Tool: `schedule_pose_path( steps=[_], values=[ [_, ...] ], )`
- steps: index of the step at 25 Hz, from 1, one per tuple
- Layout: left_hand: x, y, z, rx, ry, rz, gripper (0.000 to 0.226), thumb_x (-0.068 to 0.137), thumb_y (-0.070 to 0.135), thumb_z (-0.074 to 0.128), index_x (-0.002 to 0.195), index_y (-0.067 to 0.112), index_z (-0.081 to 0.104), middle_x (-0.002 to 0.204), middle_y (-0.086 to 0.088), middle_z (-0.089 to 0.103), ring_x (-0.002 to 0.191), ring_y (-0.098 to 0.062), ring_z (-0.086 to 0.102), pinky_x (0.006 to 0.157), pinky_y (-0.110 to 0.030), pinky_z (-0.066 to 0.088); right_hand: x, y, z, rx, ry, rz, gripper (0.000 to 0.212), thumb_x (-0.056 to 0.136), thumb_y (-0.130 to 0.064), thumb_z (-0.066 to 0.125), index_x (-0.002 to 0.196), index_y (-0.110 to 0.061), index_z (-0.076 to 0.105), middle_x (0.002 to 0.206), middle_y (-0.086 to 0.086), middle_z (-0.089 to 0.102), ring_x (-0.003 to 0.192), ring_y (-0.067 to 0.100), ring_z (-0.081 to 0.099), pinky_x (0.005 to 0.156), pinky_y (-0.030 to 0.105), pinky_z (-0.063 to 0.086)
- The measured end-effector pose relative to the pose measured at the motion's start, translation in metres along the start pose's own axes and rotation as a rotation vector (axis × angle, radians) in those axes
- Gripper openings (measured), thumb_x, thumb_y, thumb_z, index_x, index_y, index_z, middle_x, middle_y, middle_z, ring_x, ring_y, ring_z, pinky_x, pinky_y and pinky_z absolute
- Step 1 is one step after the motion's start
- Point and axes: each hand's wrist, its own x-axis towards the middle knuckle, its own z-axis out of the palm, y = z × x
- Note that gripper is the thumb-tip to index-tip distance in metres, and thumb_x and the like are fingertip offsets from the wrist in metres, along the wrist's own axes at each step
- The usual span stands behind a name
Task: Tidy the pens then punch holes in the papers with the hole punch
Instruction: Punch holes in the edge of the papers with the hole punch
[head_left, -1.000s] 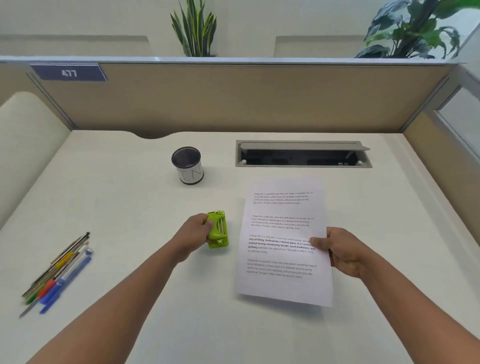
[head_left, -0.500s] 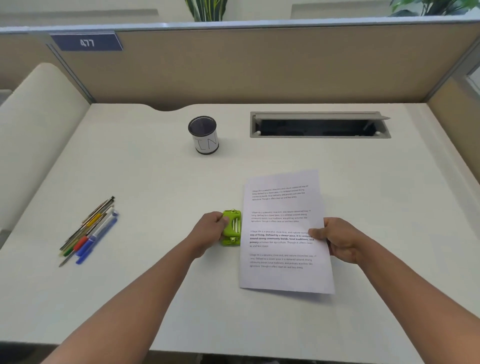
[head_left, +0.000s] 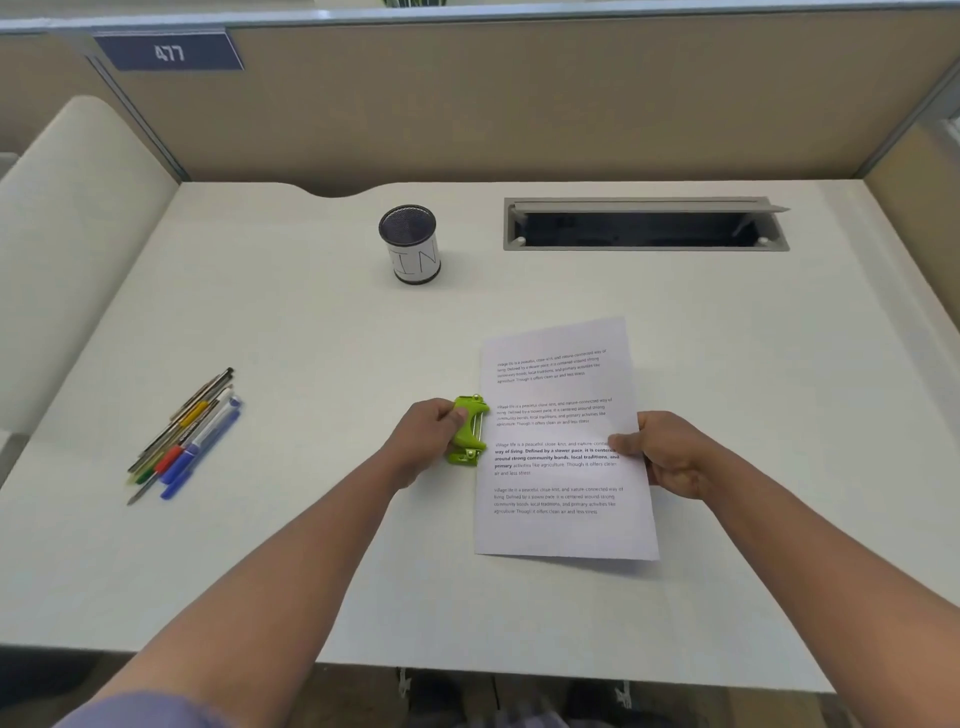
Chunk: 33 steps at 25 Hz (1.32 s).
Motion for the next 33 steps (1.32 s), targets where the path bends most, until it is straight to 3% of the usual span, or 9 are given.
schedule_pose_path(
  steps=[6,11,19,26,33],
  values=[
    [-0.012,0.009,0.002,-0.119,0.024,0.017,0.014,0.102,0.021,0.057,0.103,0.009,0.063,0.074,-0.003,0.068,0.057,-0.008,0.066,0.058,-0.021,0.053,0.005,-0.001,0.011,0.013,0.034,-0.015,0.026,0.097,0.003,0.057,0.122,-0.002,0.065,0.115,0.015,0.075,0.101,0.035,0.073,0.083,0.049,0.061],
    [-0.014,0.010,0.003,-0.121,0.037,0.021,0.015,0.102,0.019,0.057,0.107,0.006,0.063,0.065,0.005,0.070,0.055,-0.005,0.067,0.055,-0.018,0.052,0.007,0.001,0.018,0.010,0.036,-0.003,0.026,0.097,0.004,0.056,0.122,0.000,0.064,0.116,0.018,0.074,0.104,0.038,0.072,0.086,0.052,0.059],
    [-0.011,0.008,0.002,-0.123,0.026,0.022,0.012,0.102,0.020,0.057,0.103,0.010,0.063,0.060,0.010,0.070,0.056,-0.006,0.066,0.063,-0.024,0.055,0.008,0.000,0.018,0.022,0.040,-0.013,0.027,0.098,0.005,0.055,0.123,0.000,0.064,0.115,0.018,0.073,0.095,0.035,0.072,0.077,0.046,0.060],
    [-0.014,0.010,0.003,-0.138,0.028,0.030,0.010,0.103,0.017,0.056,0.101,0.010,0.063,0.057,0.011,0.068,0.054,-0.006,0.066,0.054,-0.018,0.051,0.007,-0.002,0.018,0.006,0.039,-0.015,0.027,0.098,0.004,0.056,0.123,0.000,0.063,0.115,0.018,0.073,0.092,0.034,0.073,0.073,0.043,0.060],
    [-0.011,0.007,0.003,-0.115,0.044,0.005,0.013,0.101,0.022,0.058,0.102,0.010,0.064,0.073,0.000,0.067,0.055,-0.004,0.064,0.058,-0.019,0.052,0.006,-0.002,0.019,0.004,0.041,-0.027,0.027,0.098,0.005,0.055,0.123,0.000,0.063,0.116,0.019,0.072,0.092,0.034,0.071,0.076,0.044,0.060]
  ],
)
